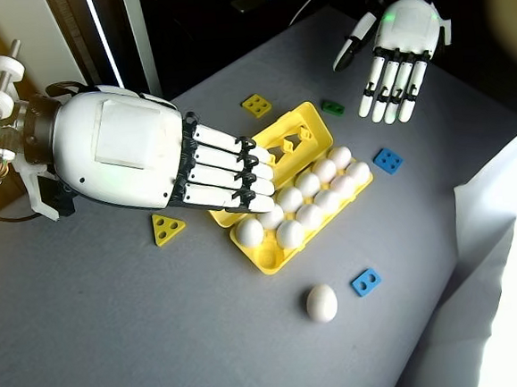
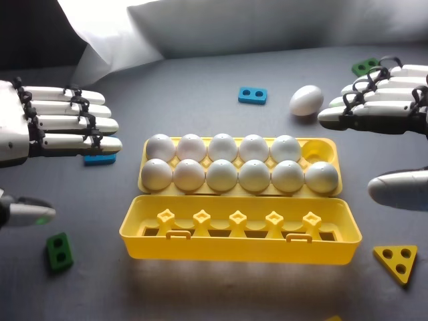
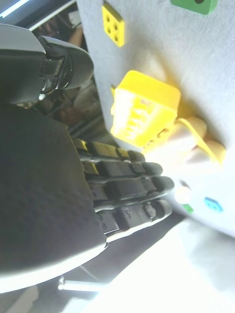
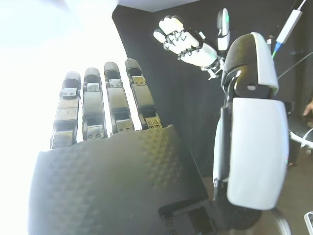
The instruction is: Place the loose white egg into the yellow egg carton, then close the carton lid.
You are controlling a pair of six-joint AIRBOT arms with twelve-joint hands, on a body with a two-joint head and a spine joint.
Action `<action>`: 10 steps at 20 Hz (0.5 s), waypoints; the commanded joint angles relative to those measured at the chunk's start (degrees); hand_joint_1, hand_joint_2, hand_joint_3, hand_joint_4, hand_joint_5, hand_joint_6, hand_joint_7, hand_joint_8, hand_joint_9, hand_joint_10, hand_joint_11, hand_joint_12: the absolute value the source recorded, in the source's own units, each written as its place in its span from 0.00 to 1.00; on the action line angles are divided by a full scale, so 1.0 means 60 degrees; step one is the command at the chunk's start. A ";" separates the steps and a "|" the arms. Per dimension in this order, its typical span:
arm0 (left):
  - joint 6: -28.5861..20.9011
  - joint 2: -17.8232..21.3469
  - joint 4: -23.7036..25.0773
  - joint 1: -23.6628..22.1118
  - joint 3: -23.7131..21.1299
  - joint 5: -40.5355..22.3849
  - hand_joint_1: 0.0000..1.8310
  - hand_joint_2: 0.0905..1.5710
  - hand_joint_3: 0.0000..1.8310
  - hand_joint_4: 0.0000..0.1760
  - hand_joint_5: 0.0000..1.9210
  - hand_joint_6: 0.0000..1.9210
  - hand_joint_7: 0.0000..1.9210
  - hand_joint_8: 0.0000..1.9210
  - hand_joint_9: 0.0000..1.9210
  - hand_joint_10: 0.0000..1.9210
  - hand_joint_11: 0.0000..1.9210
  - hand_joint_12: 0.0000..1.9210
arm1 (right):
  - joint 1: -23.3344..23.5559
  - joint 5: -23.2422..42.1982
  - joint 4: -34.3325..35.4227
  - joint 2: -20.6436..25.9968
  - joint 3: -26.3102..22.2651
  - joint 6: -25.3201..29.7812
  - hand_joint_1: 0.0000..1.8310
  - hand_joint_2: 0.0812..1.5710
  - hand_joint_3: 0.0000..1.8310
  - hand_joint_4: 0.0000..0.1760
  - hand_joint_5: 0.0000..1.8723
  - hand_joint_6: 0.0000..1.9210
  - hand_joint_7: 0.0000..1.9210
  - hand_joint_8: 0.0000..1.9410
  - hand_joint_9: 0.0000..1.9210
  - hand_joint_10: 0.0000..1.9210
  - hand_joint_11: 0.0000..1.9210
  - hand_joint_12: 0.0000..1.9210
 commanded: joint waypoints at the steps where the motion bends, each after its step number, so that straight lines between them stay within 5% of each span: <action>1: -0.0005 0.0147 -0.0656 -0.0037 0.0085 -0.0626 0.00 0.76 0.04 0.00 0.05 0.00 0.03 0.00 0.02 0.00 0.00 0.00 | 0.0009 0.0949 0.0313 0.0082 -0.0006 -0.0204 0.00 0.79 0.01 0.00 0.09 0.00 0.07 0.00 0.04 0.00 0.00 0.10; 6: -0.0009 0.0166 -0.0635 -0.0037 0.0079 -0.0621 0.00 0.78 0.02 0.00 0.08 0.00 0.05 0.00 0.03 0.00 0.01 0.00 | 0.0026 0.0863 0.2829 0.0090 0.0063 -0.3931 0.00 0.79 0.00 0.00 0.12 0.00 0.09 0.00 0.06 0.00 0.00 0.15; 10: -0.0092 0.0163 -0.0626 -0.0003 0.0132 -0.0620 0.00 0.79 0.01 0.00 0.08 0.00 0.05 0.00 0.02 0.00 0.01 0.00 | 0.0011 0.0796 0.2865 -0.0121 0.0489 -0.4207 0.00 0.80 0.00 0.00 0.13 0.00 0.11 0.00 0.08 0.00 0.00 0.21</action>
